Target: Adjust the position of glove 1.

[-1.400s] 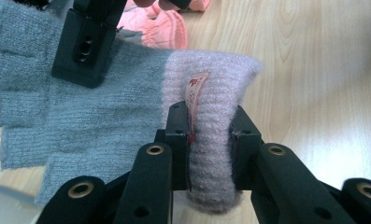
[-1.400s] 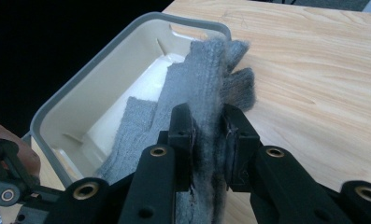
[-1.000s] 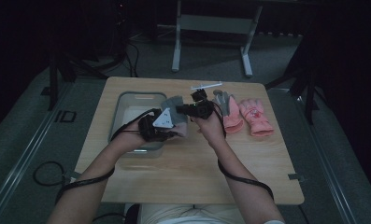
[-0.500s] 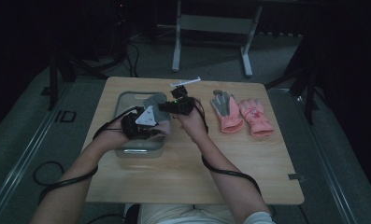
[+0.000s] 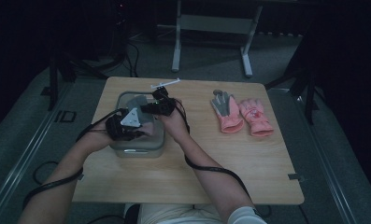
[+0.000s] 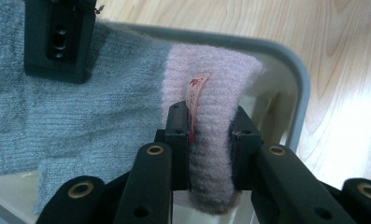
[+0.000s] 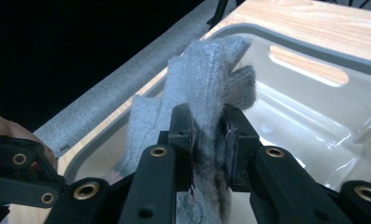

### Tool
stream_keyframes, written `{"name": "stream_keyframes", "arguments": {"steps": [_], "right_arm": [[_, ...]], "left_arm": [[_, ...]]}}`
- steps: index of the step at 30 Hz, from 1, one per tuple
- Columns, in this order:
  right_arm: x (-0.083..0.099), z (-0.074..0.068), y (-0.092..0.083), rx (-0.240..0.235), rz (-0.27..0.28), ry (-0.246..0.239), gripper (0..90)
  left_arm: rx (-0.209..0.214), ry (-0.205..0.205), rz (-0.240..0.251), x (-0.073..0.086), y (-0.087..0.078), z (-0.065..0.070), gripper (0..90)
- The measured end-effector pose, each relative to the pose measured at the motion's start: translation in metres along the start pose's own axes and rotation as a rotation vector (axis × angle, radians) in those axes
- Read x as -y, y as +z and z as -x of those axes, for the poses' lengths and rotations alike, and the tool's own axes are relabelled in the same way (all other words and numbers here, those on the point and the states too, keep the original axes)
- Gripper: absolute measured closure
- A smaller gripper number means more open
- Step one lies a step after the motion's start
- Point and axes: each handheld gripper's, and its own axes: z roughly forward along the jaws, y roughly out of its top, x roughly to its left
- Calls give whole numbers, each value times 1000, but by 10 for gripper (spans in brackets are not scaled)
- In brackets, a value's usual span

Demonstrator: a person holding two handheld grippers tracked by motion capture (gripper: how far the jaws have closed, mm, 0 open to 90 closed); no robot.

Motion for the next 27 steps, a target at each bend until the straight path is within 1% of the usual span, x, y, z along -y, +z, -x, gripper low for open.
{"name": "stream_keyframes", "arguments": {"steps": [5, 8, 11, 12, 16, 19, 21, 25, 27], "right_arm": [[6, 6, 14, 8, -27, 20, 760], [11, 9, 20, 17, -39, 22, 759], [16, 14, 25, 22, -52, 35, 759], [16, 15, 27, 25, -56, 36, 758], [19, 20, 33, 49, -79, 35, 756], [21, 24, 36, 60, -98, 31, 751], [22, 27, 38, 63, -108, 33, 742], [22, 30, 41, 80, -104, 36, 715], [21, 30, 41, 98, -104, 30, 692]], "left_arm": [[32, -7, -37, 5, 11, -4, 741], [48, -9, -55, 7, 17, -5, 741], [47, 3, -73, 7, 26, -5, 741], [52, 0, -78, 6, 29, -6, 741], [54, 23, -115, 4, 42, -5, 740], [54, 24, -126, 2, 48, -4, 740], [48, 34, -138, 1, 52, -4, 740], [57, 21, -145, 1, 58, -7, 738], [62, 18, -162, 0, 61, -10, 736]]}}
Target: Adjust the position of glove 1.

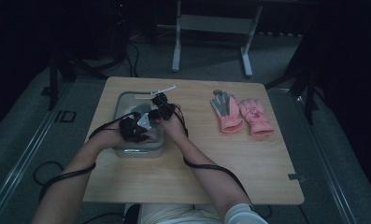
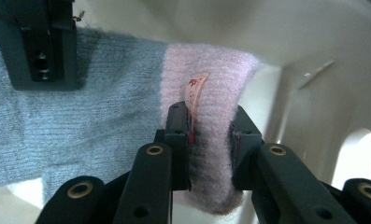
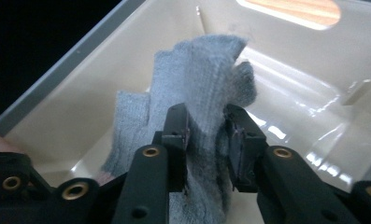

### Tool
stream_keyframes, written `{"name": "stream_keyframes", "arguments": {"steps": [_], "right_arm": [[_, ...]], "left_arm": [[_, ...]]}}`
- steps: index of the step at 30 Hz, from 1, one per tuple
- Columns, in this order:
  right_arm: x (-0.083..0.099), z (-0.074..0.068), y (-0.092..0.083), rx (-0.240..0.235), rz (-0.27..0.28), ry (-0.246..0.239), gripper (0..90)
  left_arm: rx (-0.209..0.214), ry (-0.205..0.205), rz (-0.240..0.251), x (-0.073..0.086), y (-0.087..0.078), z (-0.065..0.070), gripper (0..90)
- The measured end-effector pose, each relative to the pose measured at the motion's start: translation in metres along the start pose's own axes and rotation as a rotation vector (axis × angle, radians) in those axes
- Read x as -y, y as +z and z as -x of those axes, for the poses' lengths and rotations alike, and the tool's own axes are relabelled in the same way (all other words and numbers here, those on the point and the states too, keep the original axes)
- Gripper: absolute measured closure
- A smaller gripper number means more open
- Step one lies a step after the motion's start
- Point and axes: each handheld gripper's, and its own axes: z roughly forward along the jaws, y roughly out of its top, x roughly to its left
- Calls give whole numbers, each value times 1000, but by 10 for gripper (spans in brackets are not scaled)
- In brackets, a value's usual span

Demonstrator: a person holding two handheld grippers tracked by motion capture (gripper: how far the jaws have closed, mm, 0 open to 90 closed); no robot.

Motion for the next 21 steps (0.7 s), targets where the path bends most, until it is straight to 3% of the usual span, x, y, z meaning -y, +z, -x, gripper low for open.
{"name": "stream_keyframes", "arguments": {"steps": [4, 8, 11, 17, 18, 21], "right_arm": [[-1, 6, -3, 4, 21, 19, 648], [-1, 10, -10, 3, 42, 28, 637], [-1, 14, -18, 0, 60, 39, 636], [-2, 17, -37, -17, 106, 51, 614], [-2, 17, -42, -17, 111, 48, 600], [0, 17, -59, -9, 127, 19, 553]], "left_arm": [[18, -19, -48, -1, 10, -5, 731], [31, -30, -67, -4, 15, -7, 718], [28, -18, -68, -6, 15, -6, 648], [17, -57, -20, -6, 4, -7, 456], [-3, -91, 7, -5, -4, -8, 456], [-33, -139, 60, -6, -17, -7, 449]]}}
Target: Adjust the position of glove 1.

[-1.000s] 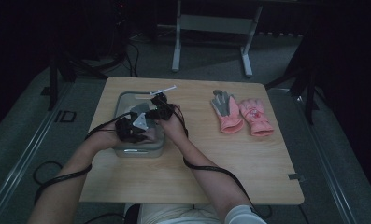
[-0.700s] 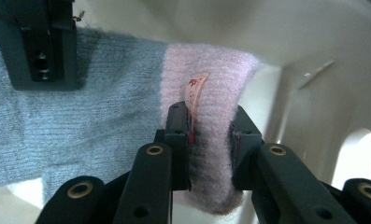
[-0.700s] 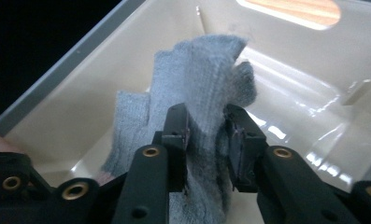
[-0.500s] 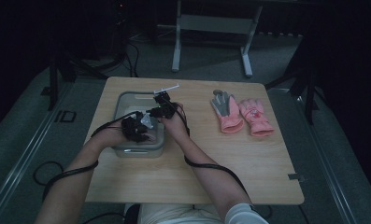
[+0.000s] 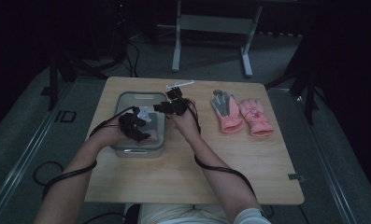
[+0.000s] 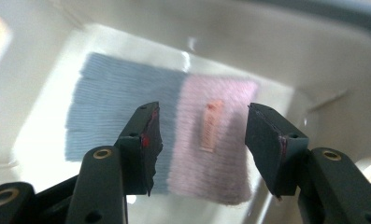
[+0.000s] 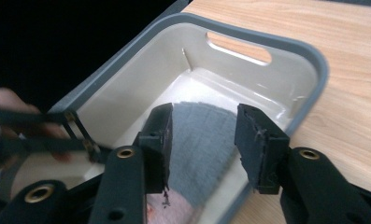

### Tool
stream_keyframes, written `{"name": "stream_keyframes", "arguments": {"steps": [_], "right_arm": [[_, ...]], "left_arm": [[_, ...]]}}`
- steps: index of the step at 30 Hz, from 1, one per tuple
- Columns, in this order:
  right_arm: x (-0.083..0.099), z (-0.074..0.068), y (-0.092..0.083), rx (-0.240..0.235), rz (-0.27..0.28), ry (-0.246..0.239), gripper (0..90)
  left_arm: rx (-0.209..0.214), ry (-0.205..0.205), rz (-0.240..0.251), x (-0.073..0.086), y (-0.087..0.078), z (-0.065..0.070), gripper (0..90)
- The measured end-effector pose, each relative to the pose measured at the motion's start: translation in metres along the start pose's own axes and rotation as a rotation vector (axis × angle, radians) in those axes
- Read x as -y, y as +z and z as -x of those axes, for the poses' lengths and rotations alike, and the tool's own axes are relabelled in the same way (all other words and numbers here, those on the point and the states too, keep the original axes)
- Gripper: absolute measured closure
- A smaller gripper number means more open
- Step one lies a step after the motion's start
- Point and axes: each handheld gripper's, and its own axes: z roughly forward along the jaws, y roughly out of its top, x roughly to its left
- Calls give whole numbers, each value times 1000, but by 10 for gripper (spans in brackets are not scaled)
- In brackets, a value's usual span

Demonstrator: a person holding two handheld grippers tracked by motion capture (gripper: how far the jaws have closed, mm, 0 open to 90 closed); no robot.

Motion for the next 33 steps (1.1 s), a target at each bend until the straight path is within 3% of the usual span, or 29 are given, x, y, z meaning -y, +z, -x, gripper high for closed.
{"name": "stream_keyframes", "arguments": {"steps": [8, 9, 12, 16, 22, 24, 25, 27, 30, 32, 33], "right_arm": [[3, 5, -32, 15, 28, -21, 520], [3, 6, -36, 21, 29, -28, 510], [5, 10, -46, 37, 29, -46, 517], [11, 22, -60, 55, 23, -52, 568], [22, 44, -80, 84, 19, -50, 622], [26, 51, -86, 89, 22, -52, 632], [27, 54, -89, 93, 23, -59, 637], [29, 61, -96, 108, 26, -64, 651], [33, 73, -105, 126, 31, -56, 665], [35, 82, -111, 136, 35, -49, 670], [36, 86, -114, 146, 37, -50, 675]], "left_arm": [[6, -65, 92, -15, -20, 11, 391], [-5, -63, 95, -18, -21, 14, 377], [13, -64, 126, -29, -23, 22, 337], [40, -51, 156, -44, -19, 34, 256], [37, -55, 191, -63, -9, 49, 143], [60, -55, 196, -69, -5, 52, 111], [51, -57, 195, -71, -3, 54, 100], [85, -43, 193, -76, 0, 57, 46], [81, -48, 193, -82, 3, 64, 21], [105, -40, 199, -86, 5, 68, 20], [94, -43, 210, -88, 6, 71, 19]]}}
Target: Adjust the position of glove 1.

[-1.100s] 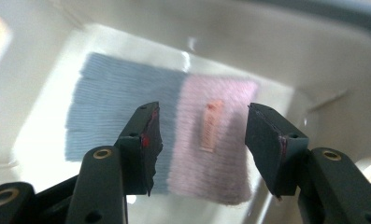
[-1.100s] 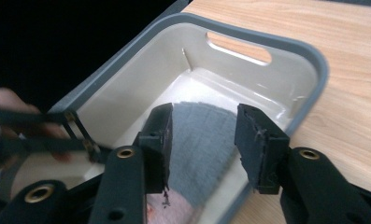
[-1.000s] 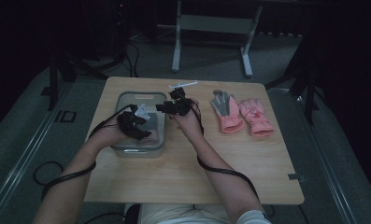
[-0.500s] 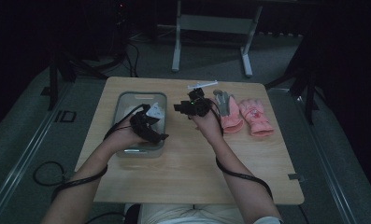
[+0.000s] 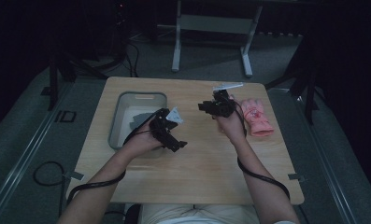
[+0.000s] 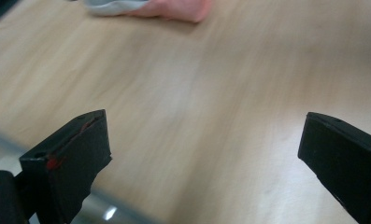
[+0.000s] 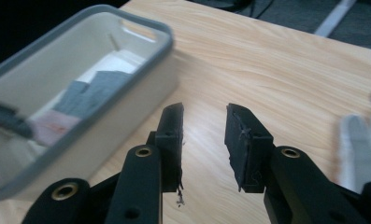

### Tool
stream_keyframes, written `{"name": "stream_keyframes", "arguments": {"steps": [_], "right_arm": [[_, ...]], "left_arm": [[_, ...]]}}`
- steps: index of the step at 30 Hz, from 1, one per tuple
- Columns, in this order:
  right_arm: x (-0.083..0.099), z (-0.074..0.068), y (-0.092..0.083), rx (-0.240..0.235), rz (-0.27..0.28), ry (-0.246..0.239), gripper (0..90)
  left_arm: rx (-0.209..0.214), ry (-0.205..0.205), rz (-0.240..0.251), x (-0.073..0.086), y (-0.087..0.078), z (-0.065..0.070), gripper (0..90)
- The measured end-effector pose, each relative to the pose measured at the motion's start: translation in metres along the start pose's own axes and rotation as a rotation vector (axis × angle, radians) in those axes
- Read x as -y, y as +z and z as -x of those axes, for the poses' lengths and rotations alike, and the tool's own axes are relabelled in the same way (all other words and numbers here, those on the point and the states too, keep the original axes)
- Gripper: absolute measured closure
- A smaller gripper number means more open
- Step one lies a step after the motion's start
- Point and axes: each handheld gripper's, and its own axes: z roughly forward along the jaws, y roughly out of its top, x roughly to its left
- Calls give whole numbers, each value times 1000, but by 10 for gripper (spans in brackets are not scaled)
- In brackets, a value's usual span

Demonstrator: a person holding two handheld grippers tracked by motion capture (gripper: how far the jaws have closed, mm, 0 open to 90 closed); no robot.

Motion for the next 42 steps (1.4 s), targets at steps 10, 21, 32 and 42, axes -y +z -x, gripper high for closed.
{"name": "stream_keyframes", "arguments": {"steps": [10, 21, 32, 42], "right_arm": [[15, 49, -12, 87, -28, 0, 721], [14, 88, -7, 183, -52, -11, 711], [18, 109, 16, 210, -99, -18, 706], [36, 119, 48, 223, -198, -47, 705]], "left_arm": [[-2, -11, 57, 0, 19, 33, 19], [-13, 4, 22, 27, 50, 68, 19], [-54, -41, 69, 57, 60, 88, 20], [-51, -67, 103, 67, 62, 100, 20]]}}
